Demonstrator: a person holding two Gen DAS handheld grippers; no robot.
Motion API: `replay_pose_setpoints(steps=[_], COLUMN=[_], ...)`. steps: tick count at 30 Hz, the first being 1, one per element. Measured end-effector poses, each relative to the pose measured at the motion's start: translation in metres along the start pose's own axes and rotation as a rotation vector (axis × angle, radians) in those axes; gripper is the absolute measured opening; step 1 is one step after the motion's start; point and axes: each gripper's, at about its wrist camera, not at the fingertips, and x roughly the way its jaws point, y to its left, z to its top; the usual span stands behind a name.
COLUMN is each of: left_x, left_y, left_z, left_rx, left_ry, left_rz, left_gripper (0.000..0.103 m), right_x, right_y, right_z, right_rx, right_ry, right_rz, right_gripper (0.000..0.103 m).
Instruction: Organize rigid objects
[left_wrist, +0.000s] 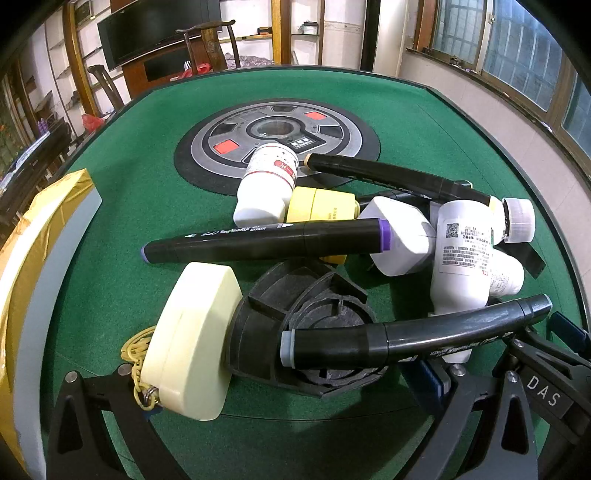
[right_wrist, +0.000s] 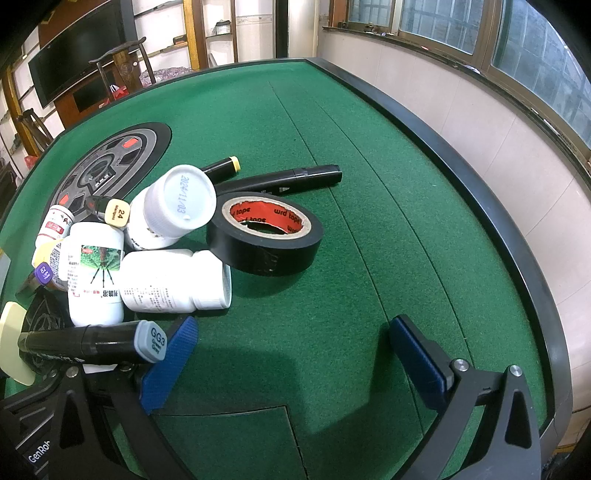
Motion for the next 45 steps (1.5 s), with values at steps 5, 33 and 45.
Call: replay_pose_setpoints(steps=[5, 33, 45], left_x=[0.0001, 0.0002, -0.0052], left_y=[-0.0001, -0.0001, 0.0012], left_z=[0.0000, 0.0001, -0.0026], left_rx=[0.000, -0.001, 0.117], left_ry=[0.000, 0.000, 0.074], left_rz=[0.000, 0.000, -0.067], left_gripper=[0.103, 0.103, 0.103], right_x=[-0.0002, -0.0008, -0.0008], right_y=[-0.0002, 0.0003, 0.0019], right_z=[0.0000, -0.0002, 0.0033], right_rx=[0.000, 0.000, 0.005], right_ry=[0.000, -0.001, 0.011], right_rz=[0.000, 0.000, -0.015], right_gripper=[0.103, 0.103, 0.103])
